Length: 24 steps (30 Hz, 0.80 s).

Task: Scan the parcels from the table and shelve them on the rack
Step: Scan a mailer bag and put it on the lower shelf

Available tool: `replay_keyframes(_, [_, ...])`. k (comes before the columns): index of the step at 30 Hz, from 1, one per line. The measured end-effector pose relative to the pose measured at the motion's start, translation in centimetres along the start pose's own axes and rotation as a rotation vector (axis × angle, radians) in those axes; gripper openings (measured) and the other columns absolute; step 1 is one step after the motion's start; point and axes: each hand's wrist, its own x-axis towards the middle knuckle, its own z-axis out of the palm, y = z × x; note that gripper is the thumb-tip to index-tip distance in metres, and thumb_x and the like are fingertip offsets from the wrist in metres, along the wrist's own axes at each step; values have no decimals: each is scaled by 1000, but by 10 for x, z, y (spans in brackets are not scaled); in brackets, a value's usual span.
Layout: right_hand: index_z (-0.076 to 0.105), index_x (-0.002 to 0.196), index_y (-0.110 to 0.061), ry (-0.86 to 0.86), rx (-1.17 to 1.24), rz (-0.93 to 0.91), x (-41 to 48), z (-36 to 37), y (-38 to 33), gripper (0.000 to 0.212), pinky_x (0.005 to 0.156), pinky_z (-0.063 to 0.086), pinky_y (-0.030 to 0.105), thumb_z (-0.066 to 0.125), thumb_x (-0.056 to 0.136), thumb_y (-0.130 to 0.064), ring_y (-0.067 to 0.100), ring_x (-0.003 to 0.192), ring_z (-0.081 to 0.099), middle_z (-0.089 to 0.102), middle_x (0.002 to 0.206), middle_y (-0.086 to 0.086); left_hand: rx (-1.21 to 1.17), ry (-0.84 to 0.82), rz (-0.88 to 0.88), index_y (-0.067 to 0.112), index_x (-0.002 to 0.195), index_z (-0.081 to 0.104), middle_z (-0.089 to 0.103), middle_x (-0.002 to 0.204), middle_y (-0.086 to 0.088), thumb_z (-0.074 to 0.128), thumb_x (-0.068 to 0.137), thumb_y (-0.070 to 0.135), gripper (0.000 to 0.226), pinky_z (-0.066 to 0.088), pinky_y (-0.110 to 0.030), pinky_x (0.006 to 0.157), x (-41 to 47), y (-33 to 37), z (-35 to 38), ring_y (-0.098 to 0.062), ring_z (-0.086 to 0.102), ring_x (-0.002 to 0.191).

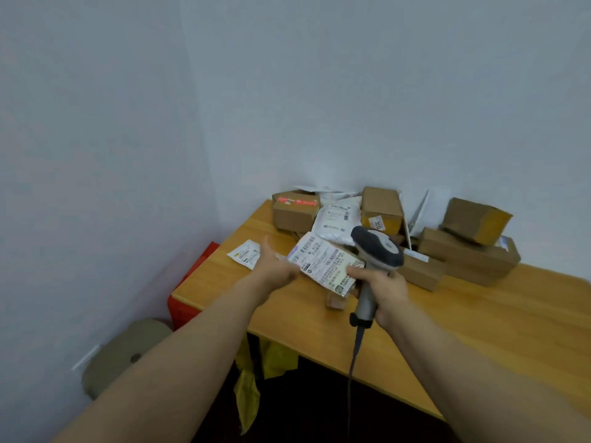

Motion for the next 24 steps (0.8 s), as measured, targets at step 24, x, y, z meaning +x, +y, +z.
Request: replay_keyframes(24, [60,74,-3,-418,-389,-115,-42,-69,-60,14,44,42,26,73,78,-2,17,45,49,56,59,10,78,213,-90,11,133,40,65,117,-12,63,87,-4,54,52,-42,78,-23,39,68,-27,65,89])
